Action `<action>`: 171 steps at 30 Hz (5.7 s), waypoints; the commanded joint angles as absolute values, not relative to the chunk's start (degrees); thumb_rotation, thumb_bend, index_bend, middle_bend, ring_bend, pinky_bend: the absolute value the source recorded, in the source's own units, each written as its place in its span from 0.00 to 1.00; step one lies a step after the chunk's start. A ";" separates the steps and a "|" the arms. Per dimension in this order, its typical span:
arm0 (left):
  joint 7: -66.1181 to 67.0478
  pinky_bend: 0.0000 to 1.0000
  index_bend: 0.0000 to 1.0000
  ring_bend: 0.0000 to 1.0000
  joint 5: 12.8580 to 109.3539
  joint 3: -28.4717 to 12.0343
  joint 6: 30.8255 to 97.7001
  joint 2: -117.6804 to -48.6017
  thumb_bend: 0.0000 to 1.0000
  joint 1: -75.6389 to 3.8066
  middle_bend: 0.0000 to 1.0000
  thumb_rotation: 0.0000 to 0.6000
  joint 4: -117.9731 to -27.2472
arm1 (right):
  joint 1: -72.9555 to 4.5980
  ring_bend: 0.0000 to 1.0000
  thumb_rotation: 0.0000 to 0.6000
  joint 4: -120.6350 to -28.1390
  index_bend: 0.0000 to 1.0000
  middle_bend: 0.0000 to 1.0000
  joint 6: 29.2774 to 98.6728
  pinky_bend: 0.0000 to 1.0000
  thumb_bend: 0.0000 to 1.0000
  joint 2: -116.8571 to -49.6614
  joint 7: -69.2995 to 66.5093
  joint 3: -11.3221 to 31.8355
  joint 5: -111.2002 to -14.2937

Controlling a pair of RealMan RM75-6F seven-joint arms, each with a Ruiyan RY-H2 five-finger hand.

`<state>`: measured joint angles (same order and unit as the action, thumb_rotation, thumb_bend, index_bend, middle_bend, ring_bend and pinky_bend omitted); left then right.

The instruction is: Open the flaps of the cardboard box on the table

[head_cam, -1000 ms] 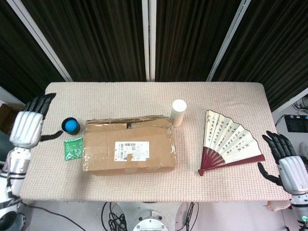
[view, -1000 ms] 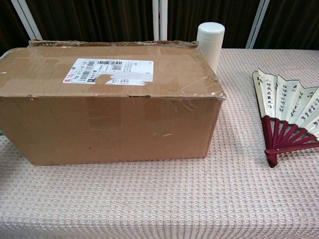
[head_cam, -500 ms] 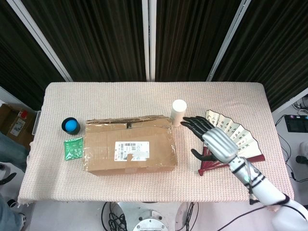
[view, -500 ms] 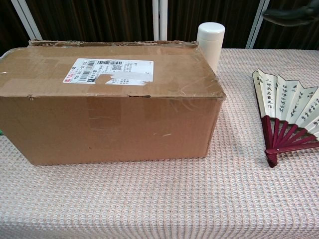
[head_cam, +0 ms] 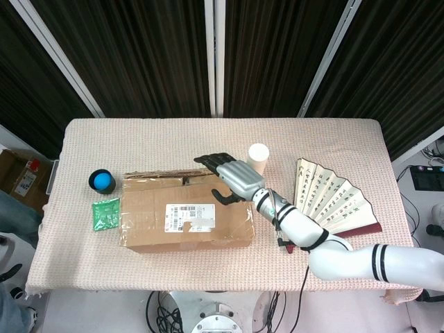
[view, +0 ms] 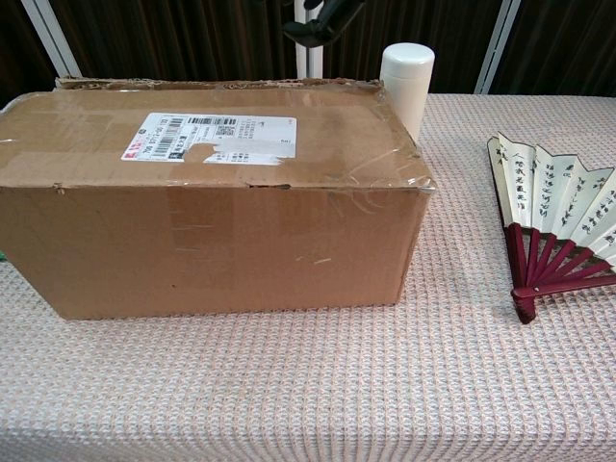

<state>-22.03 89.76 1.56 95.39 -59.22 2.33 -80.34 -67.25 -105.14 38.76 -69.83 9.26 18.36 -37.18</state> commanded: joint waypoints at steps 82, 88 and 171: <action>-16.93 0.17 0.05 0.07 96.57 0.68 95.94 -53.79 0.04 -0.23 0.11 1.00 -91.32 | -34.88 0.00 1.00 -132.85 0.00 0.34 6.72 0.00 0.83 -44.42 -29.67 42.79 -69.98; -17.23 0.17 0.05 0.07 96.04 0.82 95.73 -54.06 0.04 -0.10 0.11 1.00 -90.90 | -33.42 0.00 1.00 -131.22 0.00 0.30 11.22 0.00 0.83 -47.71 -27.18 41.96 -74.85; -21.81 0.17 0.04 0.07 95.80 0.82 94.21 -55.09 0.04 -1.45 0.11 1.00 -87.60 | -56.39 0.00 1.00 -132.08 0.51 0.45 59.81 0.00 0.87 -45.34 30.94 9.71 -56.10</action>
